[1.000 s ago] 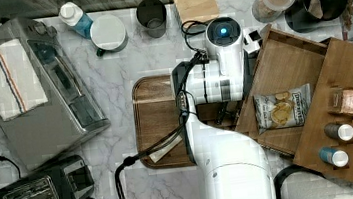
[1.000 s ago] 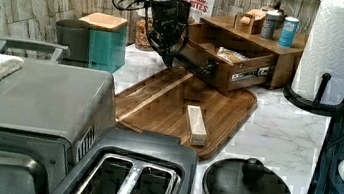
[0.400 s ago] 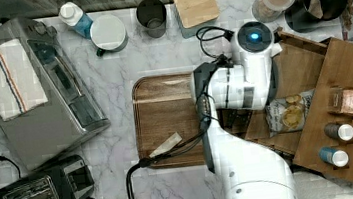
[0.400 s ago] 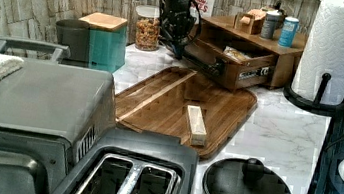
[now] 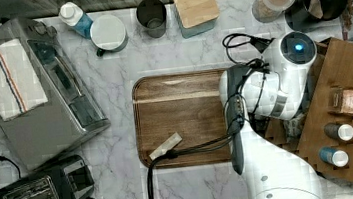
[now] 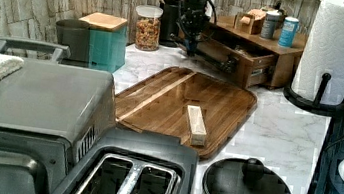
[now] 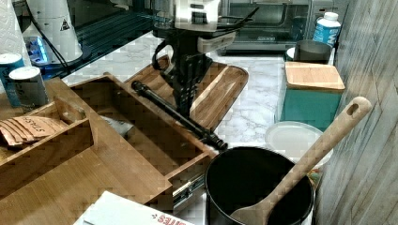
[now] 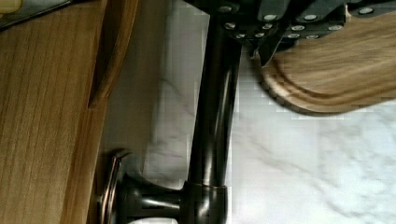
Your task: Close the drawer.
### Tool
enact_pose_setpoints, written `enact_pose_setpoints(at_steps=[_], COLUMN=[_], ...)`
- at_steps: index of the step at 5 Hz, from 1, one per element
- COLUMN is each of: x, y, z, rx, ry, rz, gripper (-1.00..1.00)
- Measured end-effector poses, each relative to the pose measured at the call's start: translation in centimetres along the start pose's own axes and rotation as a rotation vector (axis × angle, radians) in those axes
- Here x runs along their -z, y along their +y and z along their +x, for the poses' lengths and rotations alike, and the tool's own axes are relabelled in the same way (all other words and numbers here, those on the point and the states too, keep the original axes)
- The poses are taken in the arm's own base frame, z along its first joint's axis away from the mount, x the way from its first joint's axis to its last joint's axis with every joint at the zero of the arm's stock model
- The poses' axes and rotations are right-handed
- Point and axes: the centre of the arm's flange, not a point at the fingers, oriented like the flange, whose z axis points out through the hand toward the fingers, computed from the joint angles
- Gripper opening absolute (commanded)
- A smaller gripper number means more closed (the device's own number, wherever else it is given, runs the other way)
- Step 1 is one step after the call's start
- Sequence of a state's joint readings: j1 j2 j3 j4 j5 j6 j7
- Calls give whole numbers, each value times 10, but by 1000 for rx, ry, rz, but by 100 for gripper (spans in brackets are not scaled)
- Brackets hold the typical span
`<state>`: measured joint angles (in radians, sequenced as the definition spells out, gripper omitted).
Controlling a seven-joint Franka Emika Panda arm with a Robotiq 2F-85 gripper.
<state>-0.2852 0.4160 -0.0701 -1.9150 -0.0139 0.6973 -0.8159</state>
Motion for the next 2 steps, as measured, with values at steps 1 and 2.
enact_pose_setpoints(at_steps=[1,2], x=[-2,-4], y=[37,66], z=[-1,-4], rx=[-47,-69], ry=[-20,-32], rz=[-14,-58], gripper=[-100,-100])
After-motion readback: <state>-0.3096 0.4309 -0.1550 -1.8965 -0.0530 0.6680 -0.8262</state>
